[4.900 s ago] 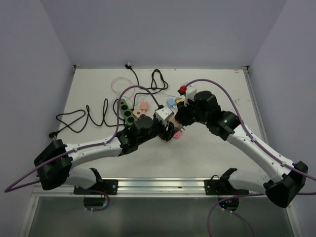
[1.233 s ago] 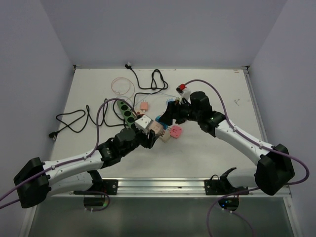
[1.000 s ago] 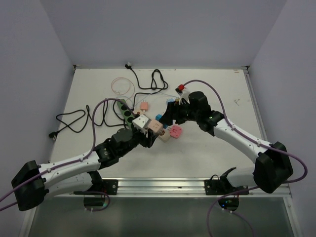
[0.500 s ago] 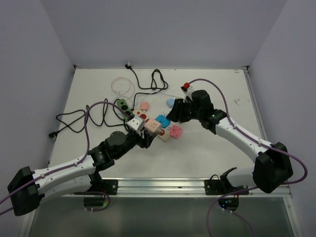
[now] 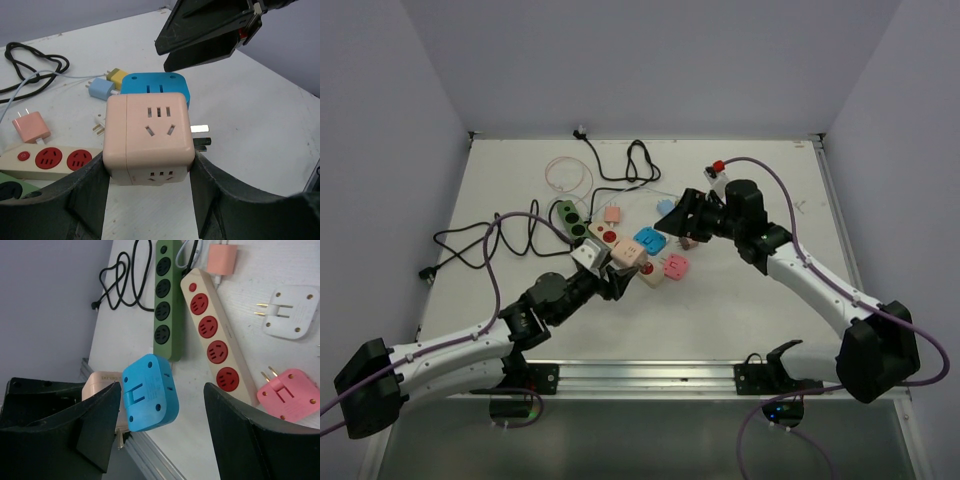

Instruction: Pull the plug off the socket

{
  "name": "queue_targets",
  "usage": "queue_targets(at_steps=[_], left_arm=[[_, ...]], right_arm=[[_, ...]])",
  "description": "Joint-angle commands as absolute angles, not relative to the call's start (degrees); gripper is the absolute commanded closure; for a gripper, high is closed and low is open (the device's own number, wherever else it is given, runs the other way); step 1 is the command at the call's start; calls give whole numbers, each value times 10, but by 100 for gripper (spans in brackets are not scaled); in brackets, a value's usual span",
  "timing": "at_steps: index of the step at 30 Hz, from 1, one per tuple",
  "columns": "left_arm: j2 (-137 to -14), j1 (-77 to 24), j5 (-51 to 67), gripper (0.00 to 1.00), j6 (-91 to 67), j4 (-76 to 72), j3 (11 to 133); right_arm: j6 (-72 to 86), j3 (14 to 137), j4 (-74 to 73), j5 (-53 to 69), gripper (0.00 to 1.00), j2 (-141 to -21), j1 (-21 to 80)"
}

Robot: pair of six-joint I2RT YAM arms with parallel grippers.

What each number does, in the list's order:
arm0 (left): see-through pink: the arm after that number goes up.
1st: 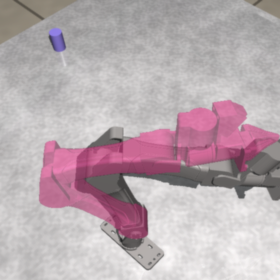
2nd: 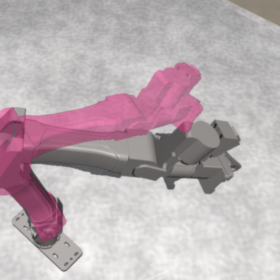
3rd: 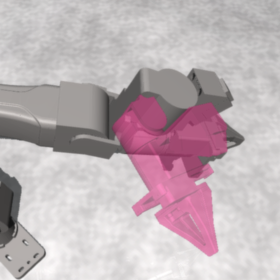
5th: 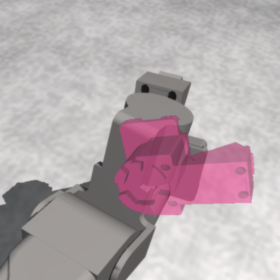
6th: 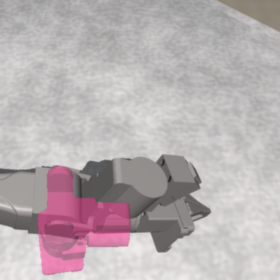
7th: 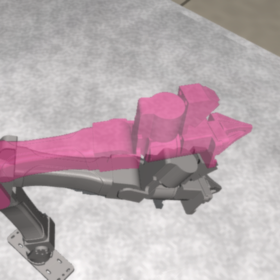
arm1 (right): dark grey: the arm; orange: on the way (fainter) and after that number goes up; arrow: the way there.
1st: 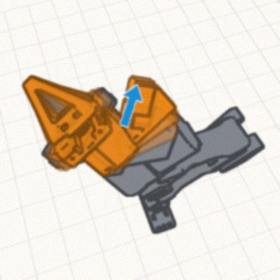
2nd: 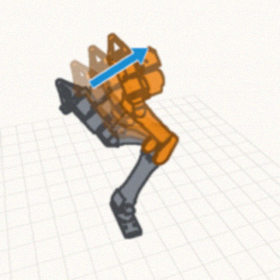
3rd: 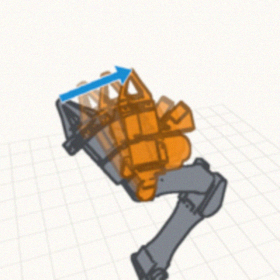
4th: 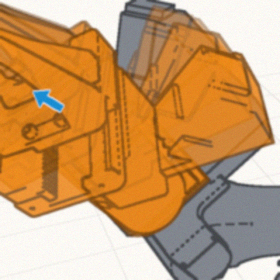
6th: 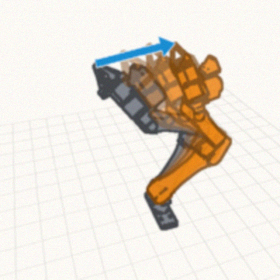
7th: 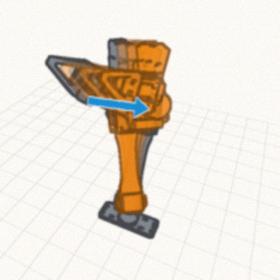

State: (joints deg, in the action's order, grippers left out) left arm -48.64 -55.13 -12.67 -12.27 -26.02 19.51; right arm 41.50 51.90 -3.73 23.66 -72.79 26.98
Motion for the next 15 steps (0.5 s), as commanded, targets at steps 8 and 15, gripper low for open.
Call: queue_targets(at_steps=[8,15], left_arm=[[-504,-548,-117,100,-81,-433,211],[-516,-548,-108,100,-82,-455,209]], right_arm=[[475,535,38,333,34,-749,272],[496,531,61,344,59,-749,270]])
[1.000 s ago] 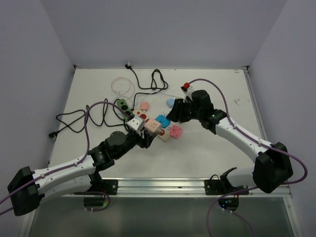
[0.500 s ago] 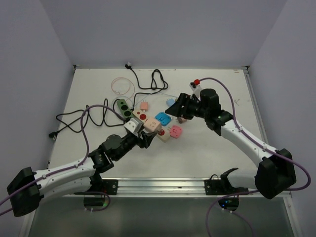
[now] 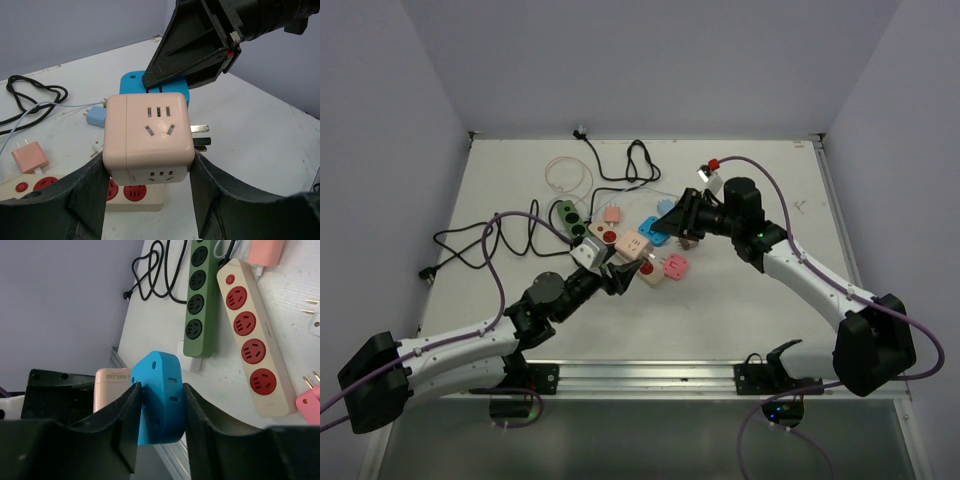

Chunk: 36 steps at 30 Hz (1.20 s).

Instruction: Pull the plug off the socket

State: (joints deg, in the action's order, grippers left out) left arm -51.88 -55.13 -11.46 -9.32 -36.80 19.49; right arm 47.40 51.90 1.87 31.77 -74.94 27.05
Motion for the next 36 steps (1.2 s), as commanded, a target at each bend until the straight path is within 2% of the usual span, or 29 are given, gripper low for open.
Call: queue_targets(at_steps=[1,2,7,15,23,28,32,36], left_arm=[[-516,-548,-107,100,-83,-460,207],[-514,-548,-107,100,-84,-462,203],[-500,-548,-113,100,-95,-503,165],[-476,-548,-119,100,-120,-521,123],[-455,-549,-112,100,-162,-516,81],[-463,-549,-119,100,-183,-461,88],[-496,-549,-112,100,-196,-397,117],[-541,-549,-100,100,-217,-324,143]], right_arm=[[502,525,70,345,64,-749,269],[513,522,79,347,72,-748,267],[533,519,98,339,100,-750,257],[554,535,121,306,100,-747,237],[574,533,155,270,100,-743,170],[478,573,44,223,100,-754,157],[439,529,9,200,100,-775,157],[415,473,47,271,98,-841,159]])
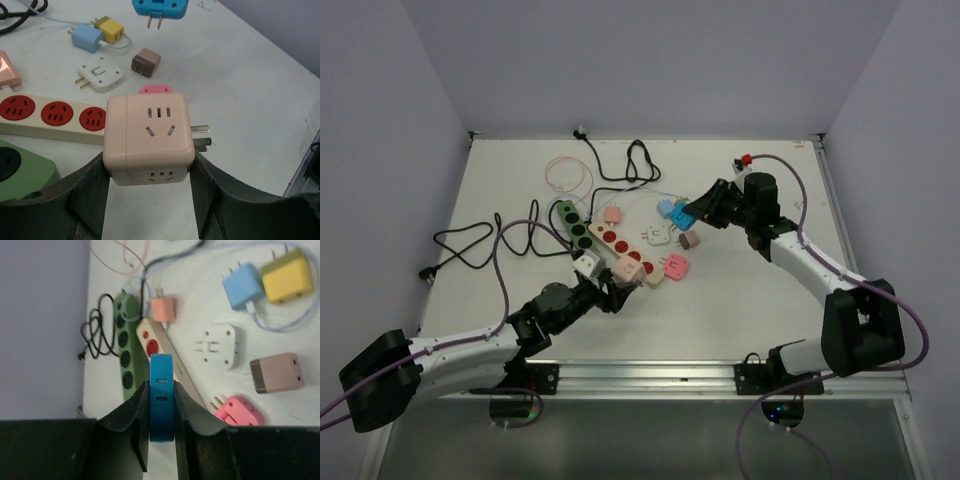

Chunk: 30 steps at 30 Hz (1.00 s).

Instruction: Pull the plug off the socket

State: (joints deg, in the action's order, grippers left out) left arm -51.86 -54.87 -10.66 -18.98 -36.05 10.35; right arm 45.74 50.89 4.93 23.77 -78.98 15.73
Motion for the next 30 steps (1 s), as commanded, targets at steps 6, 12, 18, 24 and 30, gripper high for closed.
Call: queue_targets(at_steps=[6,12,18,24,30], left_arm=[[-606,-548,-107,100,-265,-307,150],[-660,-548,-121,97,-284,-247,197],[-667,-548,-143,71,-303,-180,221],[-665,-548,-138,38,-311,-138,236],[-656,-548,-142,11,-311,-98,262]], right_arm=[[397,436,117,316,96,-924,168],[398,434,146,335,79,-992,168],[364,427,84,261,34,-952,168],[334,448,2,200,19,-850,169],[302,497,-121,90,14,-727,169]])
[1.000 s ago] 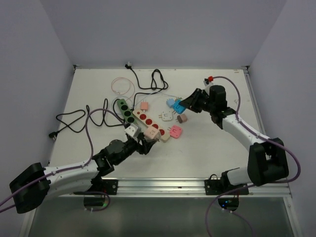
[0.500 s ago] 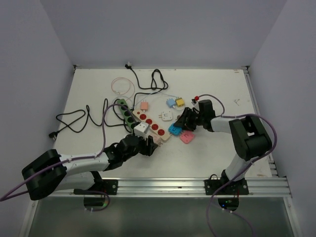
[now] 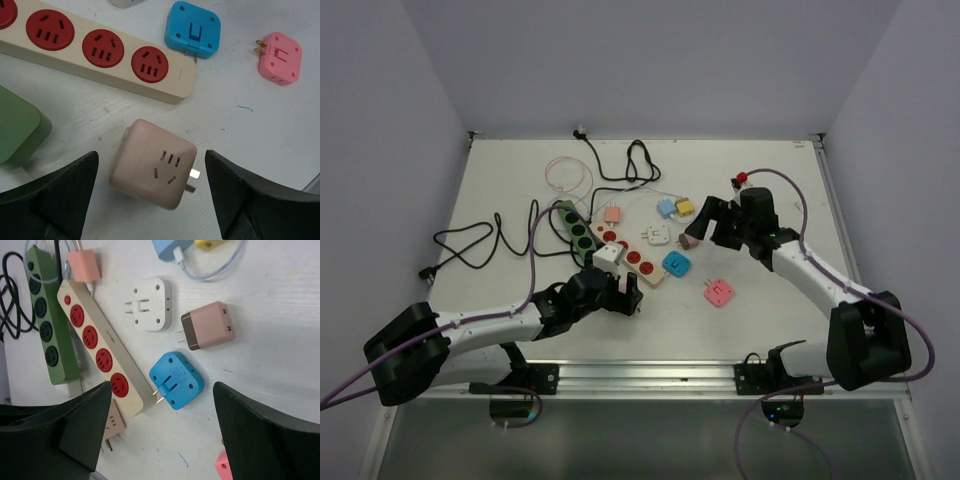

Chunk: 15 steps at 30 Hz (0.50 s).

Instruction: Pull the plug off the socket

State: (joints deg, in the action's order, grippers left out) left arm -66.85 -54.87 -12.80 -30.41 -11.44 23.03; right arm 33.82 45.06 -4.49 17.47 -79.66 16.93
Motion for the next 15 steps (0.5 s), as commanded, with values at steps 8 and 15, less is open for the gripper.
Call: queue_targets(at_steps=[8,15], left_arm=[[-626,-546,-147,0,-324,35,353],[-562,-481,-222,0,-309,225,499]], right_arm=[[266,597,-280,-89,1,-561,168],[201,653,-334,-208,1,-412,168]])
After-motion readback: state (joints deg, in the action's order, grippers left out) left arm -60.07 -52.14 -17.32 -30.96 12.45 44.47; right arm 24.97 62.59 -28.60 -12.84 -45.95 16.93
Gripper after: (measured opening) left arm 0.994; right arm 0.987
